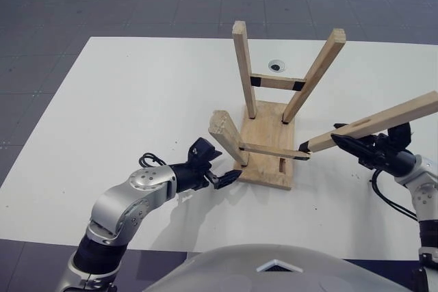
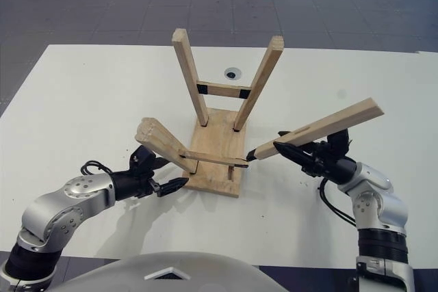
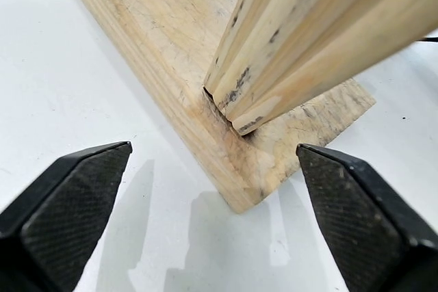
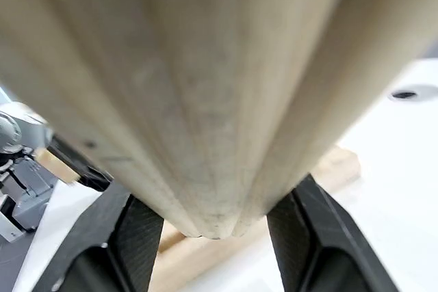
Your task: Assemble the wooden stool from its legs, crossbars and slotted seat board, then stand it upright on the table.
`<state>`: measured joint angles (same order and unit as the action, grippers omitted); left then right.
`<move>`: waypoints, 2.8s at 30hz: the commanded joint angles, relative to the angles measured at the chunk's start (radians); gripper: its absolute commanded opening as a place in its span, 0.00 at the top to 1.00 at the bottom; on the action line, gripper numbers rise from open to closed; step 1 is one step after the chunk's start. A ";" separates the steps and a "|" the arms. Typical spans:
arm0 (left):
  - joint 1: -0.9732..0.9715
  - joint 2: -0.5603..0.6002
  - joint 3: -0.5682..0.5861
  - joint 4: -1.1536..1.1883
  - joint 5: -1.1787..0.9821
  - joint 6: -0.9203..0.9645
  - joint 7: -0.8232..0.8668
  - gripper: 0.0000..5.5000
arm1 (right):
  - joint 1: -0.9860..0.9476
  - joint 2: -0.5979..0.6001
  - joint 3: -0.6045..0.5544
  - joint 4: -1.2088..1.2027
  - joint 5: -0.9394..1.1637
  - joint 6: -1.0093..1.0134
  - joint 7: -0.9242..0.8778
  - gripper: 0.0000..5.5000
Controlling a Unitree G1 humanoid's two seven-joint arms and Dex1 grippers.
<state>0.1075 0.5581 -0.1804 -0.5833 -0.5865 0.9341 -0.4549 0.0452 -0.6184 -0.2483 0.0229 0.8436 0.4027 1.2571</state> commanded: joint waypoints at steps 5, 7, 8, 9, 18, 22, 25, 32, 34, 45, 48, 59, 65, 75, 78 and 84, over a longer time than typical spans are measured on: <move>-0.012 0.003 0.010 0.009 0.008 0.014 -0.004 0.19 | 0.104 0.021 0.032 -0.202 0.039 0.077 -0.015 0.63; -0.012 0.008 0.012 0.009 0.008 0.014 -0.008 0.19 | 0.110 0.025 0.055 -0.192 0.000 0.041 0.001 0.63; -0.012 0.009 0.012 0.008 0.008 0.015 -0.009 0.19 | 0.109 0.027 0.062 -0.186 -0.014 0.029 0.006 0.63; -0.013 0.011 0.012 0.007 0.007 0.017 -0.010 0.19 | 0.103 0.035 0.070 -0.177 -0.031 0.009 0.009 0.63; -0.032 0.026 0.015 0.013 0.010 0.023 -0.035 0.19 | 0.095 0.081 0.139 -0.096 -0.171 -0.173 0.045 0.63; -0.036 0.025 0.015 0.015 0.014 0.022 -0.037 0.19 | 0.089 0.072 0.150 -0.052 -0.206 -0.228 0.072 0.63; -0.034 0.020 0.013 0.012 0.015 0.022 -0.033 0.19 | 0.071 0.056 0.143 -0.013 -0.214 -0.250 0.089 0.63; -0.028 0.016 0.007 0.008 0.014 0.024 -0.031 0.19 | 0.027 0.053 0.137 0.016 -0.220 -0.264 0.083 0.63; -0.028 0.014 0.005 0.005 0.013 0.026 -0.030 0.19 | 0.018 0.058 0.140 0.017 -0.220 -0.264 0.080 0.63; -0.038 0.003 -0.002 0.012 0.018 0.025 -0.026 0.19 | -0.009 0.016 0.173 -0.019 -0.254 -0.285 0.150 0.63; -0.036 0.000 -0.003 0.009 0.018 0.027 -0.023 0.19 | -0.022 0.000 0.181 -0.024 -0.258 -0.282 0.172 0.63; -0.031 -0.006 -0.009 0.001 0.019 0.031 -0.022 0.19 | -0.097 -0.014 0.201 0.031 -0.307 -0.345 0.216 0.63; -0.031 -0.006 -0.007 0.000 0.022 0.031 -0.023 0.19 | -0.055 -0.010 0.210 0.044 -0.342 -0.410 0.227 0.63; -0.042 -0.007 -0.010 0.008 0.026 0.028 -0.025 0.19 | -0.013 -0.023 0.271 0.041 -0.413 -0.512 0.216 0.63; -0.044 -0.008 -0.013 0.012 0.029 0.026 -0.026 0.19 | -0.022 -0.041 0.299 0.076 -0.468 -0.569 0.203 0.63; -0.038 -0.018 -0.014 0.008 0.032 0.026 -0.020 0.19 | -0.037 -0.086 0.349 0.023 -0.504 -0.540 0.145 0.63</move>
<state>0.0802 0.5454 -0.1931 -0.5746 -0.5646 0.9553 -0.4835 -0.0148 -0.6627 0.0613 0.0338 0.4476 -0.2002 1.4273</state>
